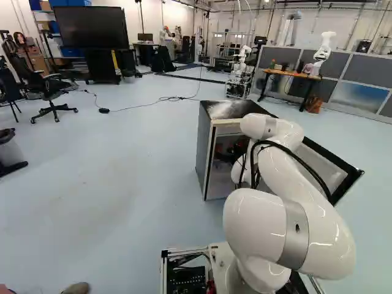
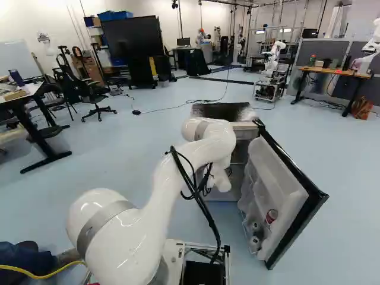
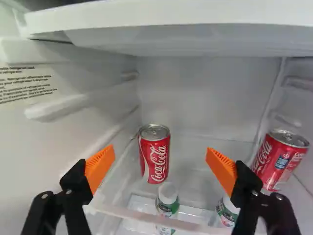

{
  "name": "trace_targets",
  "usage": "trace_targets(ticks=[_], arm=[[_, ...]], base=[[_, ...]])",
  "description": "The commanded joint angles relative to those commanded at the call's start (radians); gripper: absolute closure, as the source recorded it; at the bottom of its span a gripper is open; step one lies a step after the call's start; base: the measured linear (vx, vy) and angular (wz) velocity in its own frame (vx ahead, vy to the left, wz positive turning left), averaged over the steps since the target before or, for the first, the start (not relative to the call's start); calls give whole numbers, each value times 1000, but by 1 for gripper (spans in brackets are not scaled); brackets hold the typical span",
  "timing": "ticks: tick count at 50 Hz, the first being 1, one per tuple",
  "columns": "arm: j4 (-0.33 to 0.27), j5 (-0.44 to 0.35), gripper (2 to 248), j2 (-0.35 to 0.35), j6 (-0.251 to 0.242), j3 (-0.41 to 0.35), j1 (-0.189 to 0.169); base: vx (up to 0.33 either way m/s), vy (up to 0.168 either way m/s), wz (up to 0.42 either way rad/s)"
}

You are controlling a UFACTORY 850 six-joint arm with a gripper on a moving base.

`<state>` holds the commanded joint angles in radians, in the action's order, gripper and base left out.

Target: Grab a drink from the fridge

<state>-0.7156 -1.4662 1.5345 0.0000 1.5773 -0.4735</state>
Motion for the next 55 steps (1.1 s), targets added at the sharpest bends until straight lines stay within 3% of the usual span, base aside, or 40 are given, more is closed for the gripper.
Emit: trace_targets(ticks=[16,38,39,43,44,48,49,54,55], arm=[[0,1,3,55,0,107,13],[0,7,7,61,0,120,14],[0,7,44,61,0,120,14],[0,7,44,61,0,120,14],[0,7,83,61,0,120,14],[0,7,83,61,0,120,14],[0,7,121,61,0,120,14],[0,7,121,56,0,115,15],[0,7,154,53,0,112,15]], base=[[0,0,0],[0,0,0],[0,0,0],[0,0,0],[0,0,0],[0,0,0],[0,0,0],[0,0,0],[0,0,0]])
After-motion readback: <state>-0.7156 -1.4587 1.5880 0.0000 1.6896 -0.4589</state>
